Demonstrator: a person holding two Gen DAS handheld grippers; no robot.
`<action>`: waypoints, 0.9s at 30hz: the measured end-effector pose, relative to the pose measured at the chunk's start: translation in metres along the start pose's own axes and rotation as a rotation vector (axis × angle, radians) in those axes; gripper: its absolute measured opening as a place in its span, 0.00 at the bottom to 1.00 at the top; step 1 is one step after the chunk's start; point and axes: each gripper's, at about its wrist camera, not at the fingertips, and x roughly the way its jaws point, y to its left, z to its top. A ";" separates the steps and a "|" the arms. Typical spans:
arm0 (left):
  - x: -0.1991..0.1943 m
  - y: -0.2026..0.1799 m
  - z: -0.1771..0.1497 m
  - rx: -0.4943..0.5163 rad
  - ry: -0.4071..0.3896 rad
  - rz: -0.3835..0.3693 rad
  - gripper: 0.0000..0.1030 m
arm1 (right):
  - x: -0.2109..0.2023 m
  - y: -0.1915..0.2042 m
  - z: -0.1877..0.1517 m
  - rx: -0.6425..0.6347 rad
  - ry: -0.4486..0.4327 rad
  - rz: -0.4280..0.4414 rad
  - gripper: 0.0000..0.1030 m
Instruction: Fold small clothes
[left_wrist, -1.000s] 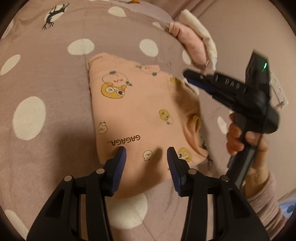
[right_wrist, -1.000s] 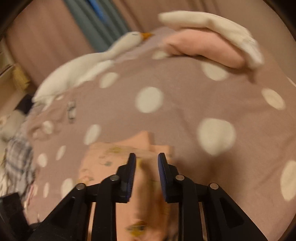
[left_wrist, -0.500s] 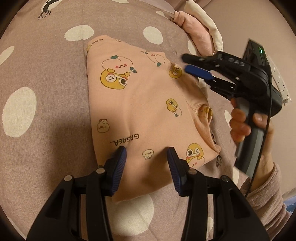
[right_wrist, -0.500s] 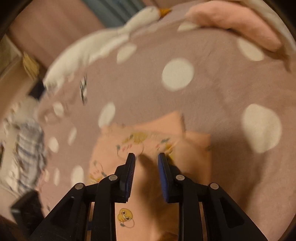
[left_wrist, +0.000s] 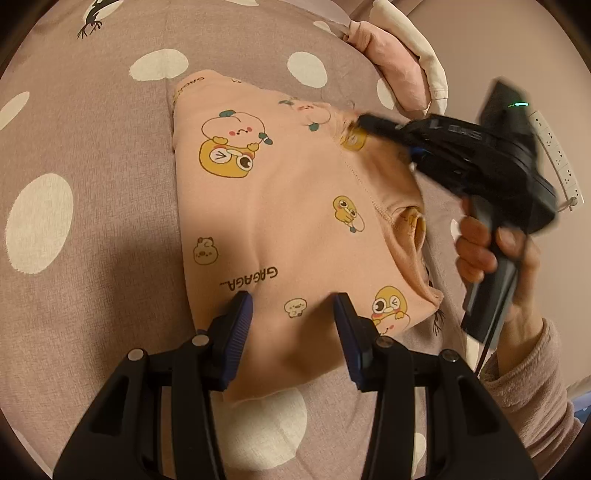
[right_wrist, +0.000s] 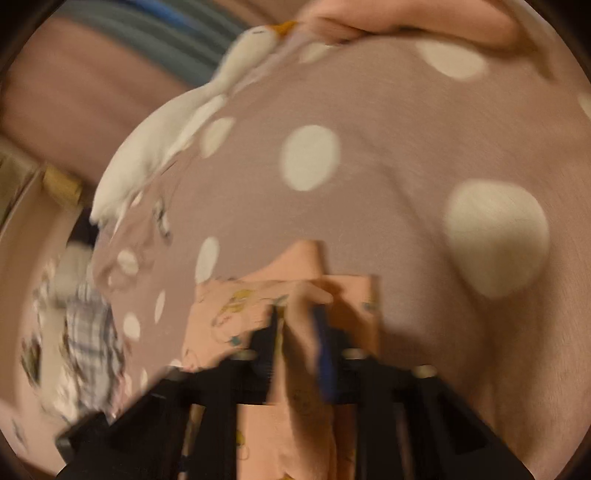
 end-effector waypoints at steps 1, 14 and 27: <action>0.000 0.000 0.000 -0.001 0.000 -0.001 0.44 | -0.008 0.018 -0.005 -0.106 -0.030 -0.002 0.11; 0.001 0.000 0.001 -0.009 0.002 -0.001 0.44 | -0.018 0.054 -0.027 -0.422 -0.044 -0.207 0.11; 0.003 -0.001 0.004 -0.005 0.007 -0.004 0.44 | -0.004 0.043 0.005 -0.277 -0.035 -0.218 0.11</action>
